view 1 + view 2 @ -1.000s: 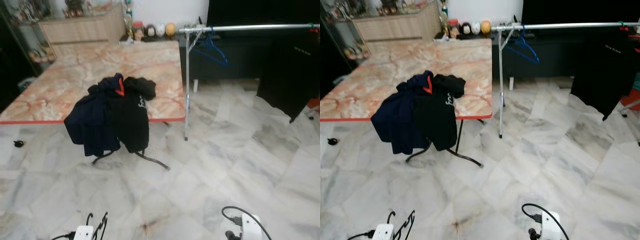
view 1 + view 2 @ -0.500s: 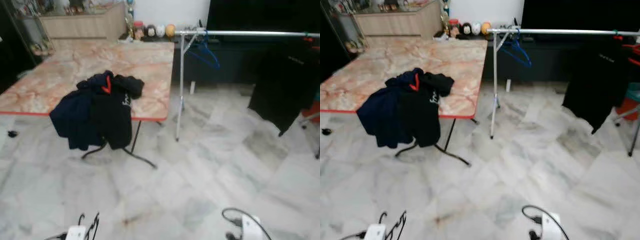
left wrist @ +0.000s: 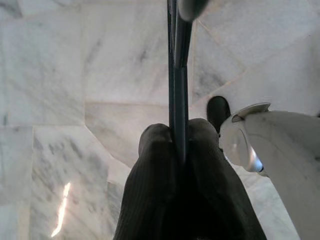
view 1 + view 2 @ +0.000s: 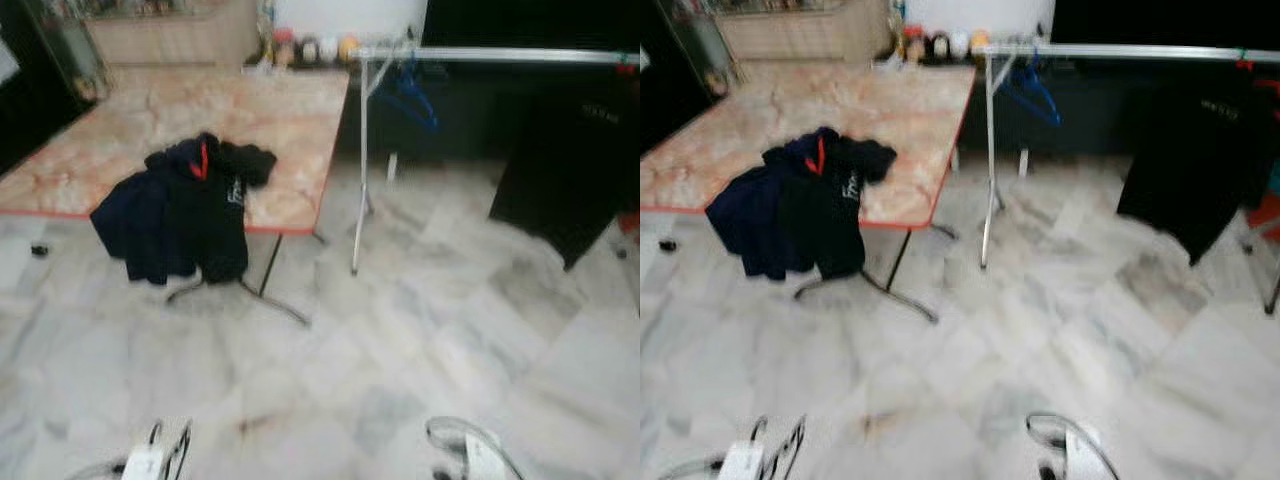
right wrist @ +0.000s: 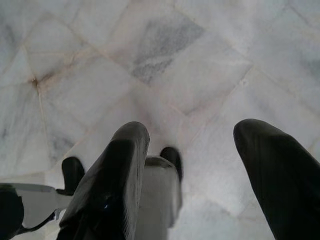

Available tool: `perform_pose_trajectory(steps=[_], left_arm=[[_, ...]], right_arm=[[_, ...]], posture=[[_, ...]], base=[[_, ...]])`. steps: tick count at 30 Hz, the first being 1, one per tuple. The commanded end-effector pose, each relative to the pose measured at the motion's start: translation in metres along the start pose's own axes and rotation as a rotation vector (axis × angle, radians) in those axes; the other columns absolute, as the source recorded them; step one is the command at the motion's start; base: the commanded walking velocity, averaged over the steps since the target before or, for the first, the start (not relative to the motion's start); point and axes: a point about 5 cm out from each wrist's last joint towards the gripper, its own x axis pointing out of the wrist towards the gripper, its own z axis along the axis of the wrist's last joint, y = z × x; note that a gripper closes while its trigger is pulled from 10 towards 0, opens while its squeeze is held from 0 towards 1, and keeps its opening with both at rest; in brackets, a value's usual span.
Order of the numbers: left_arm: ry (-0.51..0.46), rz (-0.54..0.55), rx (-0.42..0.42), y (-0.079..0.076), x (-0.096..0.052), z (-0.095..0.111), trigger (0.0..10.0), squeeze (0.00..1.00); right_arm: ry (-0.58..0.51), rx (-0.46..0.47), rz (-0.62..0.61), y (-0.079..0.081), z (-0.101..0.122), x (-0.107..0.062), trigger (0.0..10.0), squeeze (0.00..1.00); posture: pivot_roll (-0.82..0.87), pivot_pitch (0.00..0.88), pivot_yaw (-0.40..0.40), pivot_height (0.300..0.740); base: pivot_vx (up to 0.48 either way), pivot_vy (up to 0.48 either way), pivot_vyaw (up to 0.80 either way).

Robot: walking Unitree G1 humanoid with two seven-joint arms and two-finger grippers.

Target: Hang hanger

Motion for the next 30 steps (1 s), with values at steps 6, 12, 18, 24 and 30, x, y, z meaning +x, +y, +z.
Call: perform_pose_trajectory(steps=[6, 12, 18, 24, 30], left_arm=[[-0.023, -0.018, -0.001, -0.008, 0.002, 0.012, 10.0, 0.0], [-0.015, -0.024, -0.011, -0.01, 0.002, 0.007, 10.0, 0.0], [0.001, -0.012, -0.013, 0.004, -0.001, -0.003, 10.0, 0.0], [0.008, -0.001, -0.013, 0.016, -0.005, -0.01, 10.0, 0.0], [0.011, 0.0, -0.016, 0.016, -0.005, -0.011, 10.0, 0.0]], right_arm=[[0.004, -0.018, -0.023, -0.007, 0.001, -0.001, 10.0, 0.0], [0.006, -0.022, -0.02, -0.009, 0.002, -0.001, 10.0, 0.0], [0.029, -0.044, -0.02, -0.01, -0.002, -0.001, 10.0, 0.0], [0.024, -0.056, -0.013, -0.01, -0.003, -0.002, 10.0, 0.0], [0.025, -0.053, -0.009, -0.009, -0.004, -0.002, 10.0, 0.0]], posture=[[-0.01, 0.0, 0.038, 0.74], [-0.01, 0.0, 0.035, 0.74], [0.0, 0.0, 0.03, 0.74], [0.0, 0.0, 0.029, 0.74], [0.01, 0.0, 0.03, 0.74]], base=[[0.0, -0.282, 0.0], [0.0, -0.281, 0.0], [0.0, -0.281, -0.63], [0.0, -0.28, -0.26], [0.0, -0.14, 0.0]])
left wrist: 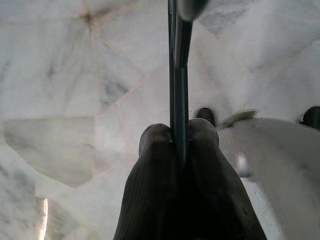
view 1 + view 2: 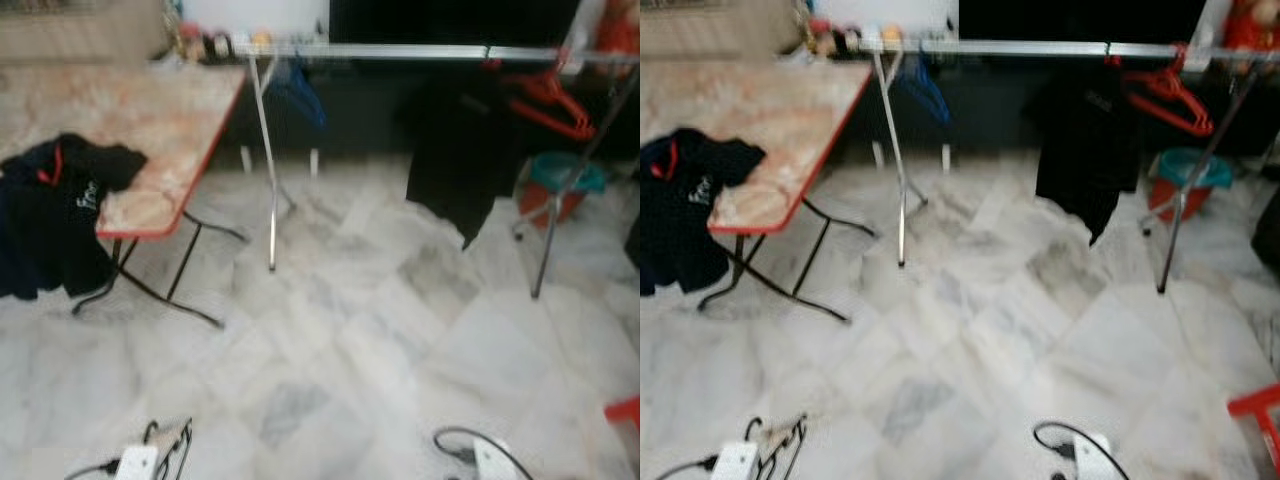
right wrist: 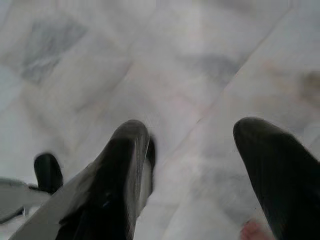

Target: Hang hanger

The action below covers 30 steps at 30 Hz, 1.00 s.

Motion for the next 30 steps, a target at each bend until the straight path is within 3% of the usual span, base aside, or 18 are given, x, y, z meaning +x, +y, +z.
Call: perform_pose_trajectory(steps=[1, 14, 18, 23, 30], left_arm=[[0.027, 0.021, -0.003, 0.007, -0.0026, -0.0085, 10.0, 0.0], [0.023, 0.012, -0.029, 0.0089, -0.0038, -0.0117, 10.0, 0.0], [0.025, 0.011, -0.022, 0.0084, -0.0038, -0.0121, 10.0, 0.0], [0.021, 0.01, -0.021, 0.0073, -0.0034, -0.0111, 10.0, 0.0], [0.017, 0.008, -0.024, 0.0059, -0.0029, -0.0102, 10.0, 0.0]], right_arm=[[-0.004, 0.011, 0.027, 0.0104, -0.0008, 0.0009, 10.0, 0.0], [0.007, 0.012, 0.033, 0.0128, -0.0054, 0.0005, 10.0, 0.0], [0.015, 0.018, 0.03, 0.0124, -0.0064, 0.0004, 10.0, 0.0], [0.02, -0.005, 0.033, 0.0111, -0.0051, 0.0005, 10.0, 0.0], [0.003, 0.005, 0.029, 0.0095, -0.0022, 0.0006, 10.0, 0.0]], posture=[[0.01, 0.0, 0.033, 0.74], [0.01, 0.0, 0.035, 0.74], [0.01, 0.0, 0.032, 0.74], [0.02, 0.0, 0.025, 0.74], [0.02, 0.0, 0.017, 0.74]], base=[[0.0, 0.0, 0.0], [0.0, 0.0, 0.0], [0.276, 0.0, 0.0], [0.33, 0.0, -0.69], [0.361, 0.0, 0.0]])
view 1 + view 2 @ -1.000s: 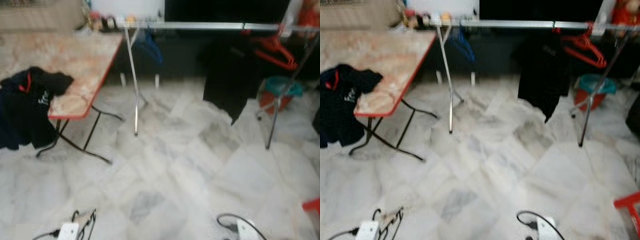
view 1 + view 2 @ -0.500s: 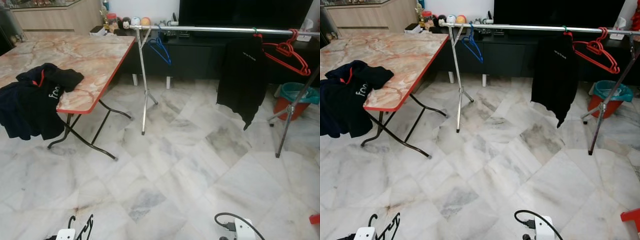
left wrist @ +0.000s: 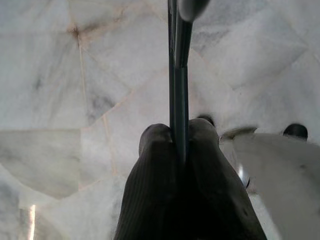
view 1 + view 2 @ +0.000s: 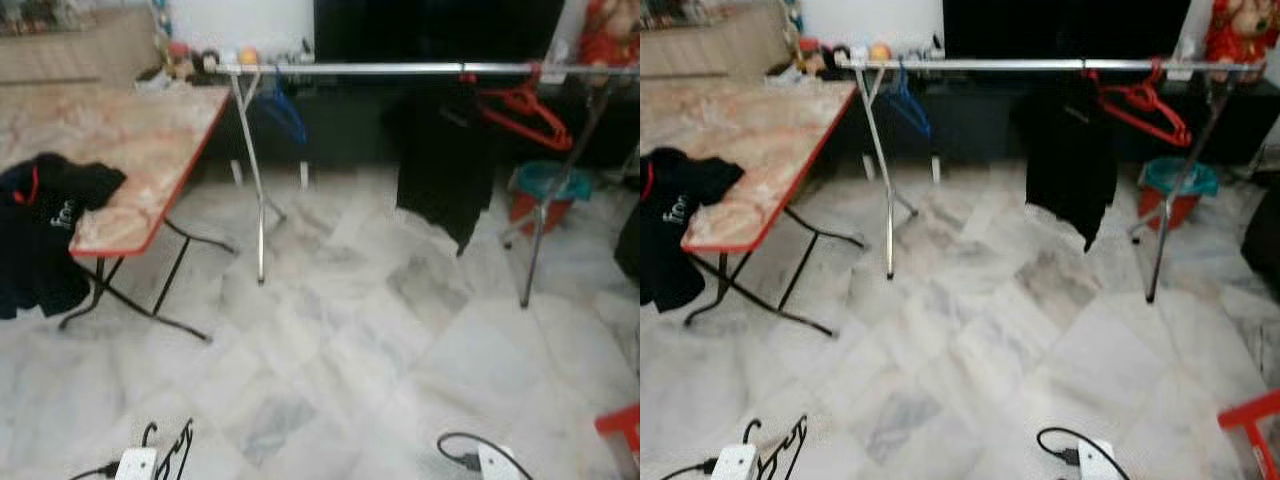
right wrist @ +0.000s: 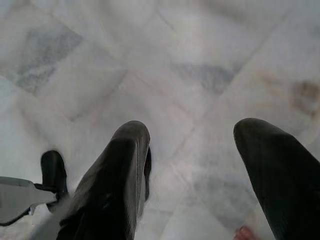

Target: Hang hanger

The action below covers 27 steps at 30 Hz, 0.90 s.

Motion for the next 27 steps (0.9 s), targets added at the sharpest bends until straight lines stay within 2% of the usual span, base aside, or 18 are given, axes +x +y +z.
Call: perform_pose_trajectory(steps=[1, 11, 27], left_arm=[[0.015, 0.012, 0.005, 0.004, -0.0013, -0.0036, 10.0, 0.0], [0.015, 0.009, 0.007, 0.0031, -0.0009, -0.0027, 10.0, 0.0], [0.015, 0.011, 0.019, 0.0049, -0.0013, -0.0021, 10.0, 0.0]], right_arm=[[-0.017, 0.008, 0.015, 0.0047, 0.0038, 0.0009, 10.0, 0.0], [0.003, -0.035, 0.012, 0.0031, 0.0042, 0.001, 10.0, 0.0], [0.0, -0.02, 0.01, 0.004, 0.0032, 0.001, 10.0, 0.0]], posture=[[0.02, 0.0, 0.017, 0.74], [0.02, 0.0, 0.014, 0.74], [0.02, 0.0, 0.023, 0.74]], base=[[0.379, 0.0, 0.0], [0.378, 0.0, 0.0], [0.386, 0.0, 0.0]])
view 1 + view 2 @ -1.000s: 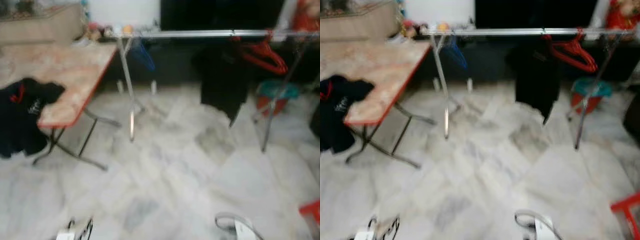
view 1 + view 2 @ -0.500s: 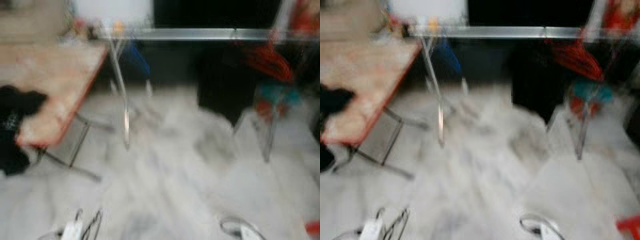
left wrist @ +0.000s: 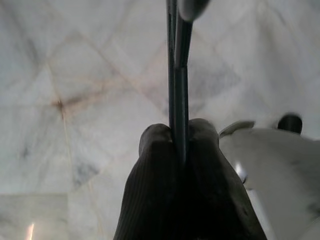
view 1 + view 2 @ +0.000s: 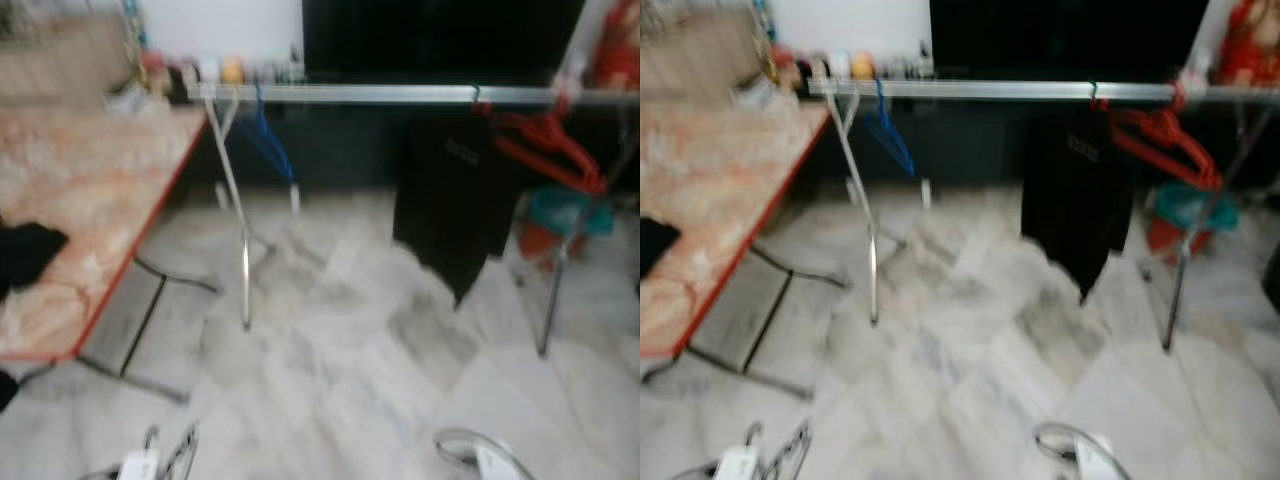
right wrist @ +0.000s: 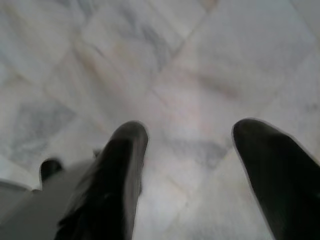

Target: Hang hanger

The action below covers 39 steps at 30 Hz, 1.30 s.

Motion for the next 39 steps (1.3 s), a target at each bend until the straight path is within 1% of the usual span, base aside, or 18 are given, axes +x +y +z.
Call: perform_pose_trajectory(steps=[1, 39], left_arm=[[0.011, 0.032, 0.024, 0.0118, -0.0031, -0.0025, 10.0, 0.0], [0.011, 0.023, 0.035, 0.0102, -0.0026, -0.0015, 10.0, 0.0]], right_arm=[[-0.009, 0.003, 0.028, 0.011, 0.0027, 0.0015, 10.0, 0.0], [-0.006, -0.011, 0.037, 0.0109, 0.0028, 0.0014, 10.0, 0.0]], posture=[[0.02, 0.0, 0.019, 0.74], [0.03, 0.0, 0.007, 0.74]], base=[[0.386, 0.0, 0.0], [0.393, 0.0, 0.0]])
